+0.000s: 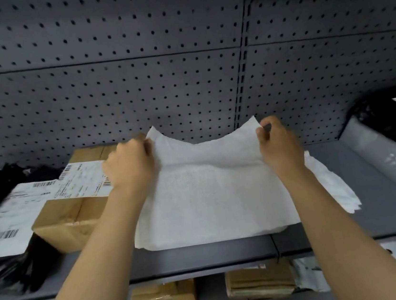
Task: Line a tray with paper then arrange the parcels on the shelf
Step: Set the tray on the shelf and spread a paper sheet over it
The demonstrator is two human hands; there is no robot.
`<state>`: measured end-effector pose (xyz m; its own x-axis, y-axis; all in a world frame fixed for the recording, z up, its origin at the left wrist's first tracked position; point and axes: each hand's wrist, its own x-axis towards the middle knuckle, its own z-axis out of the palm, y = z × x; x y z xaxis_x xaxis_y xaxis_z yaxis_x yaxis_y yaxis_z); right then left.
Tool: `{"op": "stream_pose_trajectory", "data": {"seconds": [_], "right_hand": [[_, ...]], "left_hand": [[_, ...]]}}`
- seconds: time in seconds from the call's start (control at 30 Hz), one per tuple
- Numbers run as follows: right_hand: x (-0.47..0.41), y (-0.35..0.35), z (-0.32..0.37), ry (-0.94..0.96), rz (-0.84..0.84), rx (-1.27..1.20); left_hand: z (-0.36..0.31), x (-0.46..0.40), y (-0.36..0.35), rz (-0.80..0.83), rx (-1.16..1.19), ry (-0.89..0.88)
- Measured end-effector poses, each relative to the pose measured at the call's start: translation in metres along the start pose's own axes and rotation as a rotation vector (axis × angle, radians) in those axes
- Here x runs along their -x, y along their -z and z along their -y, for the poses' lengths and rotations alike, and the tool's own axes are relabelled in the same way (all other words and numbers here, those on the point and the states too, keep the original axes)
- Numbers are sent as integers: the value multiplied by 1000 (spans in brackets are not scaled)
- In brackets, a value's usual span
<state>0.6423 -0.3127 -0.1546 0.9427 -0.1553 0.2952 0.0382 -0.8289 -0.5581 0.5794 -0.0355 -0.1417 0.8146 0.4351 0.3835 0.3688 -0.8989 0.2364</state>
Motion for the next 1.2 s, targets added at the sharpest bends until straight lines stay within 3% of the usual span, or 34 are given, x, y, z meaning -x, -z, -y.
{"op": "stream_pose_trajectory", "data": {"seconds": [0.2,0.37,0.43,0.5,0.6,0.7,0.93,1.2], "right_hand": [[5,-1,-1,-16,84,171],[20,16,28,242,-41,179],[37,3,47,409,42,130],[54,-20,56,507,225,145],[65,-47,41,446,535,321],[65,-57,21,325,711,437],[59,-64,-3,265,670,388],[54,-58,-17,224,619,427]], "left_hand": [[-1,1,-9,16,-30,-62],[-26,23,-8,-137,137,-372],[-43,35,-14,-16,251,-395],[-55,46,-27,230,229,-386],[-54,57,-48,613,7,-323],[-45,66,-60,755,-60,-268],[-32,73,-74,649,-94,-253],[-32,69,-68,658,-114,-144]]}}
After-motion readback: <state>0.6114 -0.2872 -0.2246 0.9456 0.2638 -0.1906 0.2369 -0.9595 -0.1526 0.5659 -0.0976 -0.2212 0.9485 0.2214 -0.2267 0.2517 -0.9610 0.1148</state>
